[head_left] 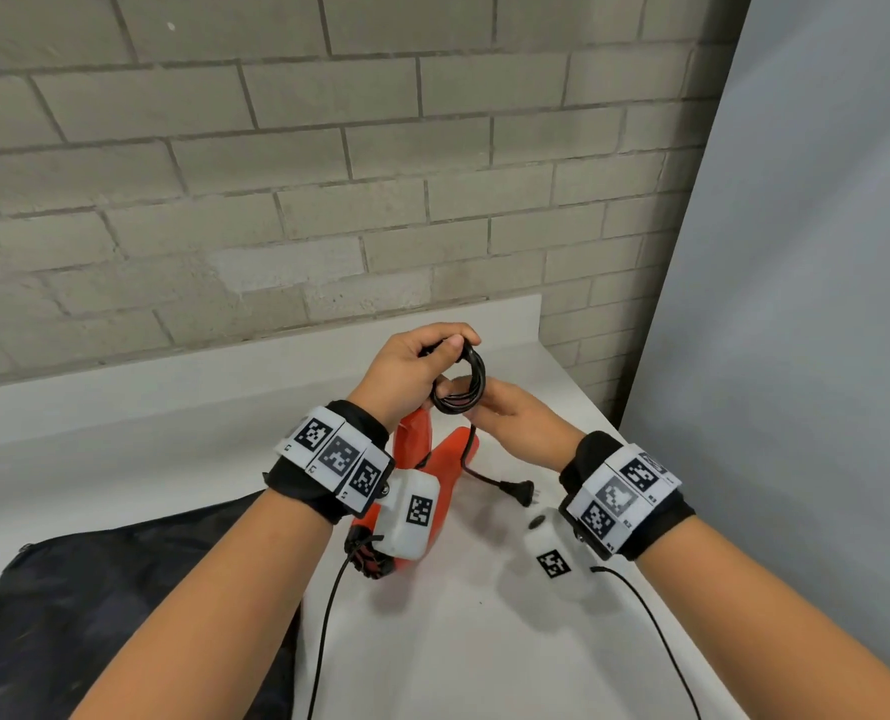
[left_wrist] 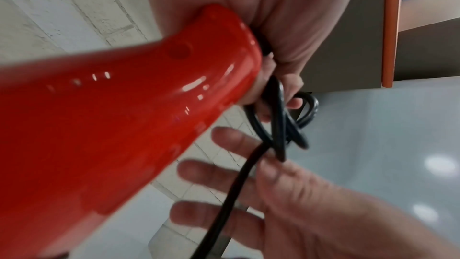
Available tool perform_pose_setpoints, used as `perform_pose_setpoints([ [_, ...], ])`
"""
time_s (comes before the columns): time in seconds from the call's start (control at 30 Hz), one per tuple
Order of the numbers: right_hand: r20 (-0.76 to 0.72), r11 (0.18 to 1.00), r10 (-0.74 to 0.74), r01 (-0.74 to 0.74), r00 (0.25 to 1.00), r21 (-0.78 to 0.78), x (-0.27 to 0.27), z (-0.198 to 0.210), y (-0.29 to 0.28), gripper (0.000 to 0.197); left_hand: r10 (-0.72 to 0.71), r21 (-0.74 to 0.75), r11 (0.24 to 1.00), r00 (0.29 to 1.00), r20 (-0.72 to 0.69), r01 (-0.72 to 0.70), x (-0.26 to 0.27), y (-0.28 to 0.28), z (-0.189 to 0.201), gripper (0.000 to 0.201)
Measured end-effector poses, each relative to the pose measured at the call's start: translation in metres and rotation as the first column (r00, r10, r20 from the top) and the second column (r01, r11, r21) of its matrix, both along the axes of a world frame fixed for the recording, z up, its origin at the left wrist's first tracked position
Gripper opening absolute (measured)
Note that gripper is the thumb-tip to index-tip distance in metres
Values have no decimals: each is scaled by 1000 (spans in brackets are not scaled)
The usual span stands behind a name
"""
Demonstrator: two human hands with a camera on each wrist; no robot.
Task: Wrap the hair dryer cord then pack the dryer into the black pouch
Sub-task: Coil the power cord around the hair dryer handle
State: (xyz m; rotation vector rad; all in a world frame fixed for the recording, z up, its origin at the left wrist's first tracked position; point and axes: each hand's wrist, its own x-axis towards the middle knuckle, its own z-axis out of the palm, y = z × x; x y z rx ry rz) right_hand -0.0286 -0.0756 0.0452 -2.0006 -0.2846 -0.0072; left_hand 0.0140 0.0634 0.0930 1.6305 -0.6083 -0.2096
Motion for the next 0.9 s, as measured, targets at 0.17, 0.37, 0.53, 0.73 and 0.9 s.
perform_pose_setpoints([
  [0.17,-32,986,-118,121,992,119,7,2,0,31,19,-35,999,999,-47,-21,1,6,1,20],
  [0.37,261,918,-366,392,893,-53,15,28,-16,19,54,-29,998,996,-69,-57,2,7,2,10],
  [0.53,354,873,-432,484,829,-68,12,51,-22,17,18,22,1000,997,-69,-17,3,7,1,6],
  [0.73,439,838,-437,533,785,-119,-3,62,-12,20,-37,124,992,999,16,35,3,7,1,11],
  [0.9,503,860,-340,479,795,-176,-9,71,-4,20,-107,192,976,994,38,98,-1,7,3,34],
])
